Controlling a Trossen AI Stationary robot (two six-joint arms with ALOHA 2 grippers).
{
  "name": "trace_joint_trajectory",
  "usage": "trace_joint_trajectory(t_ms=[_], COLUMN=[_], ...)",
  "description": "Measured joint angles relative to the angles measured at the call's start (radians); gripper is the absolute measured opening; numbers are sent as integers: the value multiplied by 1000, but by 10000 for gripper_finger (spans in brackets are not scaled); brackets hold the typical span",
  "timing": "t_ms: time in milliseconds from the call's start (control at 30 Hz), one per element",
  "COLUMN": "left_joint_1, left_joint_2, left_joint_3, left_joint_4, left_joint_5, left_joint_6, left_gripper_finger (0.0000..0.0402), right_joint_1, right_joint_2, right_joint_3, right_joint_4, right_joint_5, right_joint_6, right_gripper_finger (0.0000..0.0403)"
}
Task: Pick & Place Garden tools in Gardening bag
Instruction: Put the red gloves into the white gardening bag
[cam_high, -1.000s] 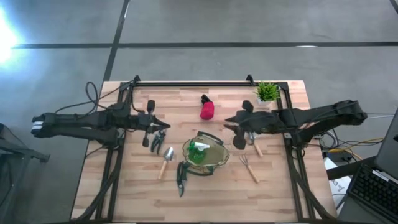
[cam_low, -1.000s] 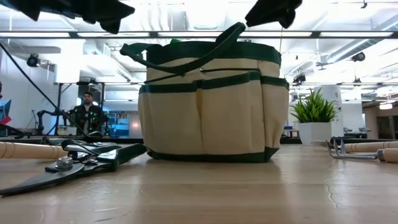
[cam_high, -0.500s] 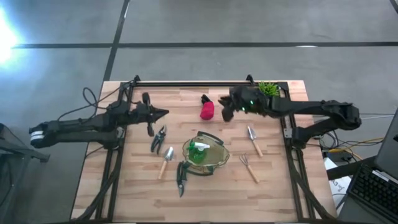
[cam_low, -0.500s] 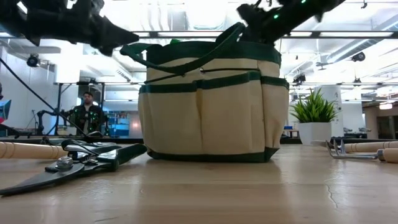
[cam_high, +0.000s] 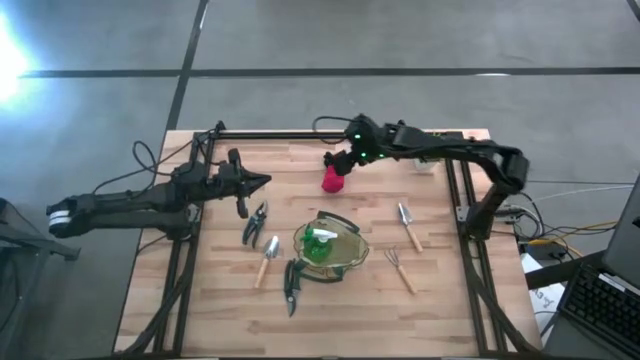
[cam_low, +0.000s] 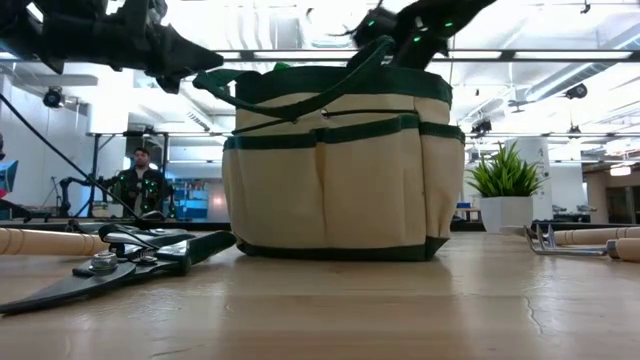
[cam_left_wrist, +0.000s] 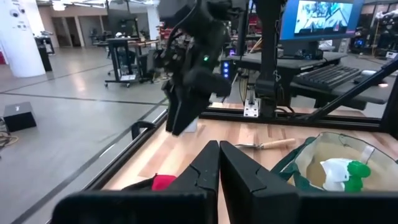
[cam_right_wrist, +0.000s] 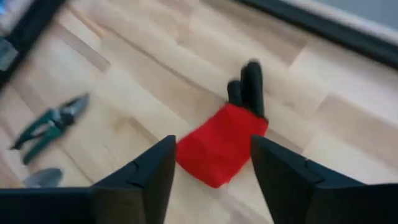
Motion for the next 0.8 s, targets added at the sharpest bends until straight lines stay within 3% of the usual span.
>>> trace_joint_trajectory(t_ms=[233, 467, 800], left_joint_1=[0, 0, 0], left_joint_2=[0, -3, -5], left_joint_3=[0, 0, 0], left_joint_4=[-33, -71, -89], left_joint_5=[0, 0, 0], left_joint_6=[20, 23, 23], left_gripper_finger=[21, 20, 20], right_joint_1=[-1, -15, -26], right_joint_2=[162, 268, 415], right_joint_3=[171, 249, 284], right_joint_4=[-108, -196, -199], right_joint_5=[-29, -40, -66], right_joint_6=[12, 27, 51], right_gripper_finger=[279, 331, 350])
